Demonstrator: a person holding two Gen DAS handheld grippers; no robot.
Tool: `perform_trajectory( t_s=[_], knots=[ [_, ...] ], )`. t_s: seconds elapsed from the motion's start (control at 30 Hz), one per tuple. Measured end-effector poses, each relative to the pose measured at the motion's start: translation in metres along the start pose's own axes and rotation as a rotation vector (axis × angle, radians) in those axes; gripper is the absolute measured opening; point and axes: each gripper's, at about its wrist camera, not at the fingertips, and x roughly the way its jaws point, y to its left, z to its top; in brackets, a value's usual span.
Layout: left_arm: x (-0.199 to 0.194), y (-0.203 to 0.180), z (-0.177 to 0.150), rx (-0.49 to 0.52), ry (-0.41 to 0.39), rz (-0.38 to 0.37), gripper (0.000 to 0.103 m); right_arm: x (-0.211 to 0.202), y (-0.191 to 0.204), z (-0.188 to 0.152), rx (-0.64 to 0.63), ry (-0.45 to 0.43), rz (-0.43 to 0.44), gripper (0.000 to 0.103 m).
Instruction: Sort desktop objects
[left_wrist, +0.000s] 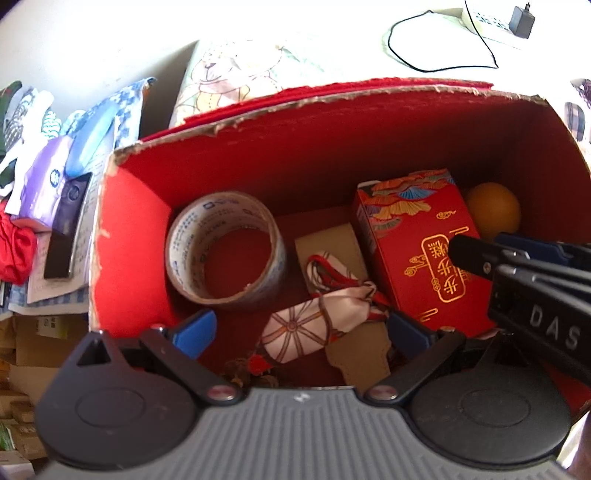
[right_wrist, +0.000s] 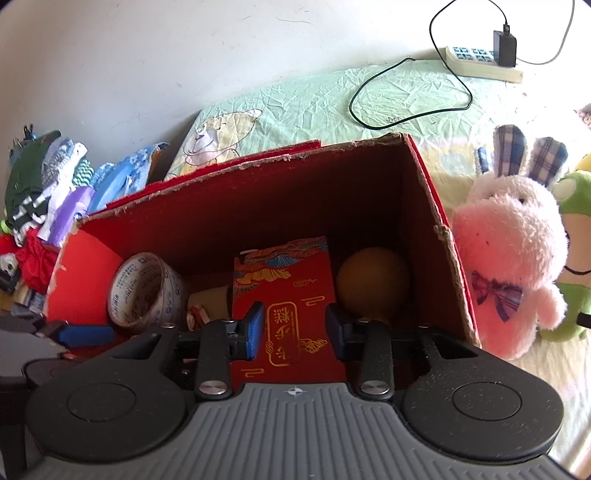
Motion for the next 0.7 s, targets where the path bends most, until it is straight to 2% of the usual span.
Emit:
perform_trajectory(
  t_s=[0.1, 0.2, 0.7],
  knots=[
    [-0.001, 0.002, 0.002, -0.003, -0.006, 0.014, 0.1, 0.003, -0.003, 0.002, 0.019, 0.009, 0.025, 0.037],
    [0.002, 0.003, 0.004, -0.003, -0.011, 0.044, 0.1, 0.005, 0.0, 0.002, 0.012, 0.011, 0.002, 0.037],
    [0.006, 0.002, 0.005, 0.008, -0.07, 0.078, 0.102, 0.012, 0.0, 0.004, 0.016, 0.023, 0.008, 0.033]
  ],
)
